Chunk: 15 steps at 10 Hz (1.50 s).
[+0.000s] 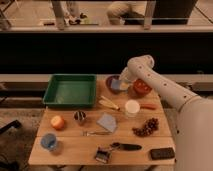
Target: Place sponge in purple bowl
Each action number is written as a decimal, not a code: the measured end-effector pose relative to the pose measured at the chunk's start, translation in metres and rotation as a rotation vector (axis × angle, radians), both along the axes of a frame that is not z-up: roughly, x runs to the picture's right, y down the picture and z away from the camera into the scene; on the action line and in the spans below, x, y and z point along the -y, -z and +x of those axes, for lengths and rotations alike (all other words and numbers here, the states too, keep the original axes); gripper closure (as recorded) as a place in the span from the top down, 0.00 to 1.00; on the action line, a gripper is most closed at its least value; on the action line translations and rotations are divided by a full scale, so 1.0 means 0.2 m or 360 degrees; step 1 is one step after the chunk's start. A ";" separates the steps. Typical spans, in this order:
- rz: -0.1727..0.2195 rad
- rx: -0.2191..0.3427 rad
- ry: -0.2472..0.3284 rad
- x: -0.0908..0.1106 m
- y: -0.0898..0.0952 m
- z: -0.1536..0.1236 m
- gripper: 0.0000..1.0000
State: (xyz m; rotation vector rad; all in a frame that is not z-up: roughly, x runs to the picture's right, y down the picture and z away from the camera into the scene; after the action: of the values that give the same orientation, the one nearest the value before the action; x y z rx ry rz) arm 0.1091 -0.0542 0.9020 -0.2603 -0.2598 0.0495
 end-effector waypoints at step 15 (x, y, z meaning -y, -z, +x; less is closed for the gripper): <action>0.0407 0.0107 0.0127 0.22 -0.10 -0.06 0.00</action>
State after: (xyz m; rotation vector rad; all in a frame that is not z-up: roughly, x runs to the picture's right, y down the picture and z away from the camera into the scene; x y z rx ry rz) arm 0.0967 -0.0979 0.9227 -0.0178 -0.3194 -0.0716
